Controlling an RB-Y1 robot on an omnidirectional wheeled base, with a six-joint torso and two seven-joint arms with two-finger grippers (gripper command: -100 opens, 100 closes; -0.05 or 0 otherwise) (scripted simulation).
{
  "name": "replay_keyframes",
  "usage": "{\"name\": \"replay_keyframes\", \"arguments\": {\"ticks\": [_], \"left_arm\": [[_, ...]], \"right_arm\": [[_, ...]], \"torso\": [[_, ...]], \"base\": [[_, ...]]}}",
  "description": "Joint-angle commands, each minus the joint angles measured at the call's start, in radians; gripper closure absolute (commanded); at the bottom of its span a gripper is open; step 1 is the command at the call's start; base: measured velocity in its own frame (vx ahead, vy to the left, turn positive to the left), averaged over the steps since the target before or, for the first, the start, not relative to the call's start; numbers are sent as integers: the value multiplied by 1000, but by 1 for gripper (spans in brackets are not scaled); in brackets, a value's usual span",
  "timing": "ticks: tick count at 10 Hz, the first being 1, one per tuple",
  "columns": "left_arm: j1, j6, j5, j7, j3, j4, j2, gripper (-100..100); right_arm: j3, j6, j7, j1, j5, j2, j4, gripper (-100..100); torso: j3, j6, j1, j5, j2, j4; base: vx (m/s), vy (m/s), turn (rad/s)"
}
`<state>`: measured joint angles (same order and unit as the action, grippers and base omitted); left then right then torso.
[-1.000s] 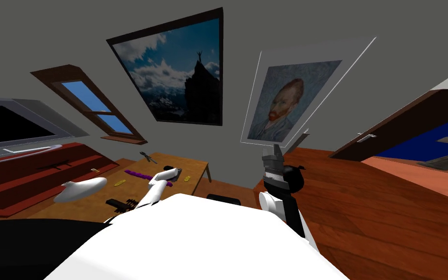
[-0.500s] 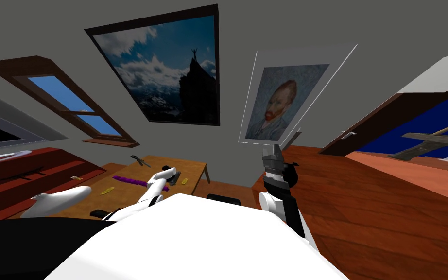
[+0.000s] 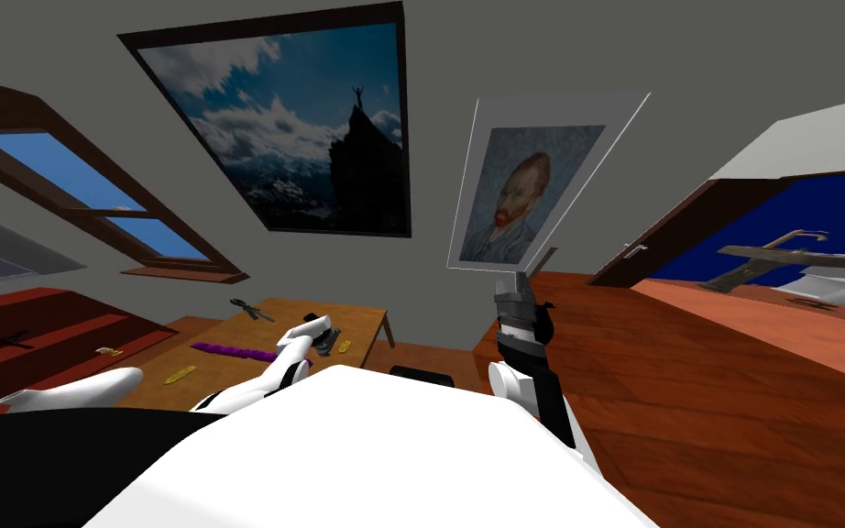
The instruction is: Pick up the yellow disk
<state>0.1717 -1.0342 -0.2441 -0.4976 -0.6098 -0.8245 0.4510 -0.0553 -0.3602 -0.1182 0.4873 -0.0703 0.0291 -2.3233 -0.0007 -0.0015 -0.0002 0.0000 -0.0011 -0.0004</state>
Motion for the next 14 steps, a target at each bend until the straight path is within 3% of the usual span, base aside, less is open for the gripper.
{"name": "replay_keyframes", "arguments": {"ticks": [1, 8, 9, 10, 11, 14], "left_arm": [[21, -36, -8, -16, -17, 50, 14, -100], [77, -154, -29, -61, -71, 201, 47, -100], [76, -139, -27, -58, -67, 197, 45, -100], [77, -141, -28, -60, -68, 200, 46, 0], [74, -108, -27, -48, -53, 215, 26, -100], [70, -58, -27, -30, -31, 238, -3, -100]], "right_arm": [[0, 0, 0, 0, 0, 0, 0, 0], [0, 0, 0, 0, 0, 0, 0, 0], [0, 0, 0, 0, 0, 0, 0, 0], [0, 0, 0, 0, 0, 0, 0, 0], [0, 0, 0, 0, 0, 0, 0, 0], [0, 0, 0, 0, 0, 0, 0, 0]], "torso": [[0, 0, 0, 0, 0, 0], [0, 0, 0, 0, 0, 0], [0, 0, 0, 0, 0, 0], [0, 0, -1, 0, 1, 0], [0, 0, -1, 0, 1, 0], [0, 0, 3, 1, 0, 0]], "base": [[10, 10, -81], [9, 12, -81], [0, 0, 0], [0, 0, 0], [4, 32, -1], [9, 57, -4]]}}
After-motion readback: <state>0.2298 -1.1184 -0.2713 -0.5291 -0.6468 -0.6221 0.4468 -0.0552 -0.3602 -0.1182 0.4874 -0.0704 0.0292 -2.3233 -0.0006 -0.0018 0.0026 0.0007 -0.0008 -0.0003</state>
